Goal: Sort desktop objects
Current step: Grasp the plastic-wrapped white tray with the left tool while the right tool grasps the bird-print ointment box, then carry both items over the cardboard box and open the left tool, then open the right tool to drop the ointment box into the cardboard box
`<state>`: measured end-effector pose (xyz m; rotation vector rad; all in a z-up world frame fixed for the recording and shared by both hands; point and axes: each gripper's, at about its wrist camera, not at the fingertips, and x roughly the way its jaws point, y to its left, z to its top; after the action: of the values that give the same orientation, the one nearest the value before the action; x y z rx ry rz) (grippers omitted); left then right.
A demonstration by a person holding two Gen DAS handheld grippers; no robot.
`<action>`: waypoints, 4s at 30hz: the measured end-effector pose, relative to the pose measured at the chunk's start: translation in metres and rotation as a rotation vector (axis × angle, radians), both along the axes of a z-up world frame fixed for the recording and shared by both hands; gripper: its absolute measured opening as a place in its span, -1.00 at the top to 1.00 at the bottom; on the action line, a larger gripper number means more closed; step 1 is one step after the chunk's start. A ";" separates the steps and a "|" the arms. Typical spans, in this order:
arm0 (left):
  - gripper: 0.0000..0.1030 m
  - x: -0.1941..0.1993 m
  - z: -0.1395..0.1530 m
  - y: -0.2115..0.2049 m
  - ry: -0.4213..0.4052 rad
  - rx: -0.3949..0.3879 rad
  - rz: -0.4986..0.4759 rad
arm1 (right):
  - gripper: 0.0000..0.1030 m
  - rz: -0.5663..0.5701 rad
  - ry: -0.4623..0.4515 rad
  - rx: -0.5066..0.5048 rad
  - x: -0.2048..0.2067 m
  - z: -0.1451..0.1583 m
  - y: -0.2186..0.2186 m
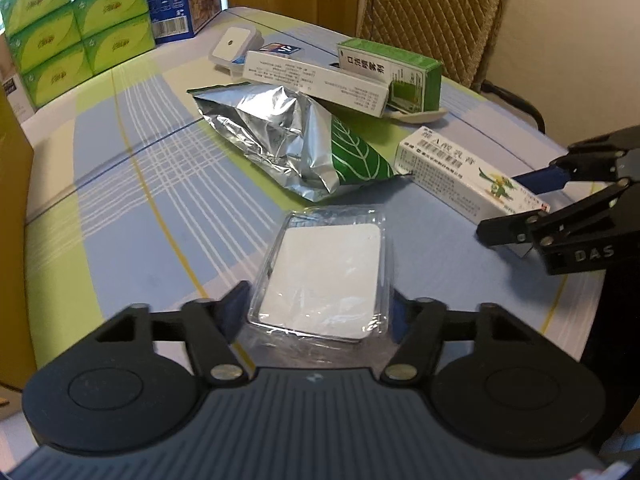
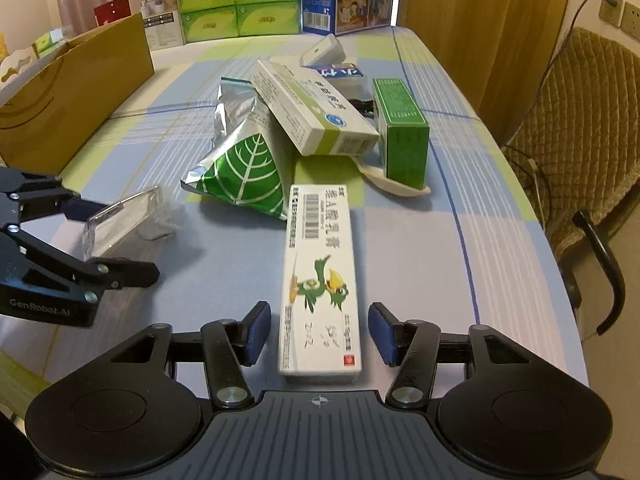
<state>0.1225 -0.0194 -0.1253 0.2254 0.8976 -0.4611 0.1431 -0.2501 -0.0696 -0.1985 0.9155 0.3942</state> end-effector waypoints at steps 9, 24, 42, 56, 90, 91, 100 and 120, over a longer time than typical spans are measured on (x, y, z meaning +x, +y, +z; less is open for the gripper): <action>-0.09 -0.009 0.005 -0.004 0.035 -0.018 0.093 | 0.31 0.007 -0.017 -0.006 0.010 -0.003 0.008; -0.07 -0.041 0.042 -0.001 0.011 -0.058 0.190 | 0.31 0.005 -0.063 0.065 -0.028 0.043 0.004; -0.07 -0.043 0.169 0.174 -0.197 0.075 0.498 | 0.31 0.400 -0.206 0.250 -0.011 0.164 0.209; -0.08 -0.012 0.154 0.274 -0.148 0.088 0.612 | 0.31 0.464 -0.079 0.229 0.019 0.133 0.333; -0.12 0.005 0.126 0.290 -0.139 0.135 0.610 | 0.31 0.458 -0.089 0.167 0.036 0.100 0.366; -0.12 0.005 0.126 0.290 -0.139 0.137 0.612 | 0.28 0.455 -0.095 0.171 0.037 0.102 0.366; -0.18 -0.004 0.134 0.286 -0.159 0.139 0.614 | 0.08 0.439 -0.130 0.184 0.034 0.114 0.356; -0.26 -0.046 0.174 0.236 -0.221 0.078 0.615 | -0.15 0.361 -0.183 0.164 -0.012 0.153 0.278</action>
<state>0.0762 0.2166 0.0489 0.0603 0.7222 0.1676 0.1310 0.0278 0.0831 -0.2460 0.6627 0.7697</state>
